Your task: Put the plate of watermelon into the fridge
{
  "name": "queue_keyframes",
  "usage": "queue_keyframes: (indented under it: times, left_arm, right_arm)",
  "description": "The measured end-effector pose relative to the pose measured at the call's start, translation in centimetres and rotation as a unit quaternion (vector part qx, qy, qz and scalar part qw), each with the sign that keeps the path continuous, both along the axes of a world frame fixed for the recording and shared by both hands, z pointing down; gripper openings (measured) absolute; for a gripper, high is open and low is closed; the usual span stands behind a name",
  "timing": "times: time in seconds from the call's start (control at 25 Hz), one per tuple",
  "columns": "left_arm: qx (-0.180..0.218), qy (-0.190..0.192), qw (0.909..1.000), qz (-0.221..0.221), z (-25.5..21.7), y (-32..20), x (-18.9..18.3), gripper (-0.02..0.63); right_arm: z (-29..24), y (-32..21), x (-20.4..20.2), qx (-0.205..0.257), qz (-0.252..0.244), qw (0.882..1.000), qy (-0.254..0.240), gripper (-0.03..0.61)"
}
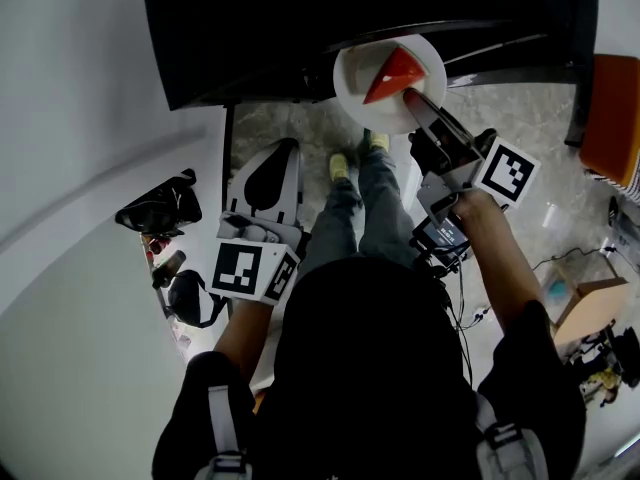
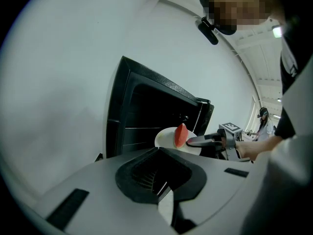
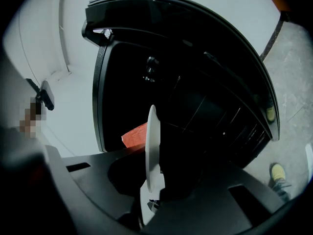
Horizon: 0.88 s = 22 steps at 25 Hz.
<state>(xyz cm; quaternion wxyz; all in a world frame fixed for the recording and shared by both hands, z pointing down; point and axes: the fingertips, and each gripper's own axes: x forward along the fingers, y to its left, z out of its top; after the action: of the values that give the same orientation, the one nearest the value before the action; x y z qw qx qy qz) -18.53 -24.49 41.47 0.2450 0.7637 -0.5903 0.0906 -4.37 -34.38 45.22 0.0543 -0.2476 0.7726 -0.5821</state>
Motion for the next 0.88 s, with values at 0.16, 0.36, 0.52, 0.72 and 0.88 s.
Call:
queue_keyframes:
  times: [0.16,0.36,0.52,0.72,0.88]
  left_arm:
    - [-0.017,0.002,0.9999,0.0,2.5,0.2,-0.4,0.012]
    - [-0.027,0.004,0.9995,-0.018,4.4,0.1,-1.6,0.012]
    - [-0.036,0.004,0.9991,-0.023,5.8,0.5,-2.1,0.012]
    - [-0.029,0.008,0.999,-0.033,5.7,0.5,-2.4,0.012]
    - [-0.025,0.005,0.9989,-0.04,5.2,0.2,-2.7,0.012]
  right_arm:
    - [2.2,-0.7,-1.1,-0.011,-0.001,1.0,-0.01,0.034]
    - [5.1,-1.6,-2.1,-0.032,-0.004,0.999,-0.005,0.034]
    - [7.0,-1.5,-2.5,-0.035,-0.011,0.999,0.001,0.034]
    - [8.6,-2.2,-3.0,-0.031,-0.012,0.999,0.01,0.034]
    - [9.3,-3.5,-3.5,-0.028,-0.014,0.999,0.007,0.034]
